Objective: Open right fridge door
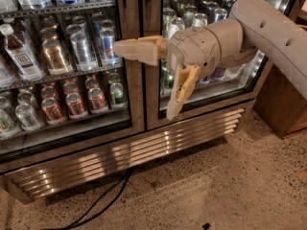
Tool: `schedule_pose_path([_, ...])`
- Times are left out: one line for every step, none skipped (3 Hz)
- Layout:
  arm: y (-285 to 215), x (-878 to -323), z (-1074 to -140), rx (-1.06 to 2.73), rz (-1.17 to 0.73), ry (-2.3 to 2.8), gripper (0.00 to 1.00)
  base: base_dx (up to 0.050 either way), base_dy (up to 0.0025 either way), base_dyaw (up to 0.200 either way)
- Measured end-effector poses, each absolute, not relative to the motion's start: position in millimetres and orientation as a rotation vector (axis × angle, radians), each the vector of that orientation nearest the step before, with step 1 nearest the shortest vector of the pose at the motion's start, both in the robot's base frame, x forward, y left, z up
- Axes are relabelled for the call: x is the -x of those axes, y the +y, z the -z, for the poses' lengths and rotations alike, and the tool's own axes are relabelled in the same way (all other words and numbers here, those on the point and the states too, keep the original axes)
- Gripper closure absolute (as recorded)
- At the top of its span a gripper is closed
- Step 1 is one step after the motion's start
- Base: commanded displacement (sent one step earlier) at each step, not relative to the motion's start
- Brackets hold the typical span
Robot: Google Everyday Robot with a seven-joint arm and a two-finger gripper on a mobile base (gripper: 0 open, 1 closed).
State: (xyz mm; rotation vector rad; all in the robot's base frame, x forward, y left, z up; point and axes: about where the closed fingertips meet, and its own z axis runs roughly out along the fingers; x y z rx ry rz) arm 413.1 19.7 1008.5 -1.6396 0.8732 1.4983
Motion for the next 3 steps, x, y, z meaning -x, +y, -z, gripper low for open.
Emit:
schedule_pose_path([22.7,-417.7,-999.5,1.535,-1.550,0.872,0.00,0.000,0.00000,0.000])
schedule_pose_path([24.2,-420.6,-992.6,1.460,-1.591,0.868,0.00,0.000,0.00000,0.000])
schedule_pose_path([24.1,-420.6,-992.6,1.460,-1.591,0.869,0.00,0.000,0.00000,0.000])
